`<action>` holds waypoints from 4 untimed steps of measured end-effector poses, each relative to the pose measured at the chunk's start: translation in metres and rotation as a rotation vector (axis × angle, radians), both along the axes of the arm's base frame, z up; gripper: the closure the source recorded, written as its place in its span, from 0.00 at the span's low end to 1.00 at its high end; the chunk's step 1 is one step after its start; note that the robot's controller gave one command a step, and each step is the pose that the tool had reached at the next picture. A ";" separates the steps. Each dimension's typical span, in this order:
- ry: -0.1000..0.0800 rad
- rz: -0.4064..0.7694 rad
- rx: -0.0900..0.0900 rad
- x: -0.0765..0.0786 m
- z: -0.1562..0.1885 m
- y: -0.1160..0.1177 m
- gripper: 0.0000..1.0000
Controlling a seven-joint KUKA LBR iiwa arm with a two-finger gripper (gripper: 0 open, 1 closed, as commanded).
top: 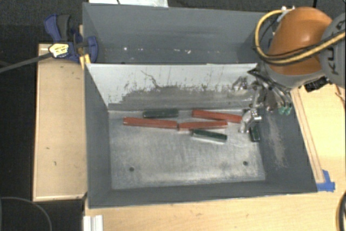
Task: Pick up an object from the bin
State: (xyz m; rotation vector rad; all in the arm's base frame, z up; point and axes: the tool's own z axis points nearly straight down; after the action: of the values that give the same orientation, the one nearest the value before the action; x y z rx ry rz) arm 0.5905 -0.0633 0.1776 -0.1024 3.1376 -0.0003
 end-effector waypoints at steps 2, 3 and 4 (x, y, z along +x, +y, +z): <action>-0.006 -0.040 0.000 -0.008 -0.061 0.039 0.00; -0.029 -0.047 0.005 0.007 -0.090 0.043 1.00; -0.029 -0.047 0.005 0.007 -0.090 0.043 1.00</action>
Offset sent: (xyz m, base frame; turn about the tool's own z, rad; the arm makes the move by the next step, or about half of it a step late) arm -0.0129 0.0534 -0.0851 0.0527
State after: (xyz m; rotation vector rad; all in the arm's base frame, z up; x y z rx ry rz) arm 0.5974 -0.0208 0.0871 -0.0283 3.1103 0.0055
